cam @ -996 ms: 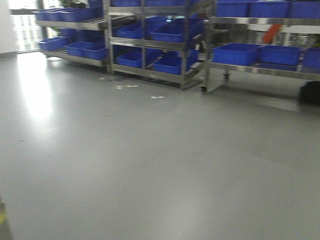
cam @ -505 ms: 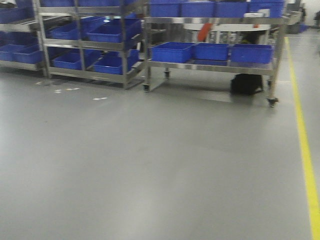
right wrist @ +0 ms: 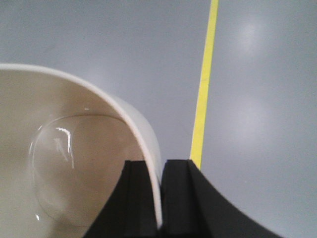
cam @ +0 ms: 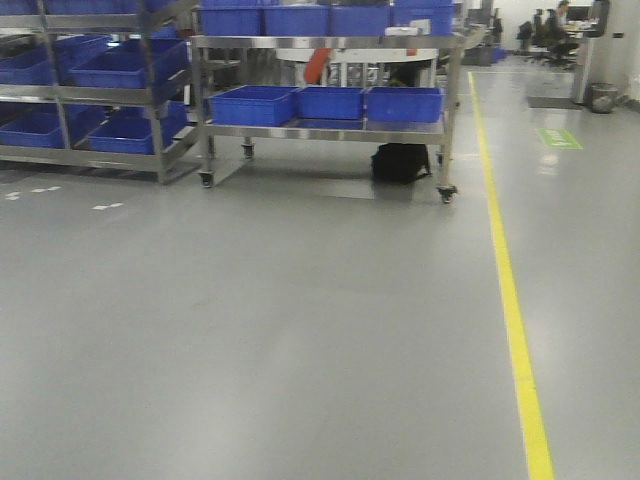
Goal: Move white bin to right shelf second layer
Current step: 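Drive the base away from the table holding the bin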
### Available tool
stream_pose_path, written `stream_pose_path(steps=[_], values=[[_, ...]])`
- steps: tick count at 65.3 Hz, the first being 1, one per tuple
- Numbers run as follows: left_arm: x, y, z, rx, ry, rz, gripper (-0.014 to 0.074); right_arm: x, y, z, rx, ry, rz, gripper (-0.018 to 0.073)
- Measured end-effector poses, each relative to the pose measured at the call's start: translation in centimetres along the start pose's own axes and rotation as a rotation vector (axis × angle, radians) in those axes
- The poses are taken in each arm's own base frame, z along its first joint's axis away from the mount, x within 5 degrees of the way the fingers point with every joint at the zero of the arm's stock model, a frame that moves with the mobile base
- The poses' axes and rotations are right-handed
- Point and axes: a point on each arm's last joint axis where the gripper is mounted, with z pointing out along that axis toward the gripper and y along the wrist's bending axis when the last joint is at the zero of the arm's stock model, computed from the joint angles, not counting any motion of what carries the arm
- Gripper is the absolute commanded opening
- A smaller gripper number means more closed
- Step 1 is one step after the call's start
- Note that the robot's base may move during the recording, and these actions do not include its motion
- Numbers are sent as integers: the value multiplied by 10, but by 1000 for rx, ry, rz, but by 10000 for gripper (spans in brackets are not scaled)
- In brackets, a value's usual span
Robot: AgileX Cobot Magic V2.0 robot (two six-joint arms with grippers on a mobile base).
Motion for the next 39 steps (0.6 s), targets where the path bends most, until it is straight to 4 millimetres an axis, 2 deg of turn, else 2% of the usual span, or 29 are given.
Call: stream_pose_path(steps=[39], values=[[0, 0, 0, 0, 0, 0, 85, 0, 0, 0, 0, 0, 0, 56]])
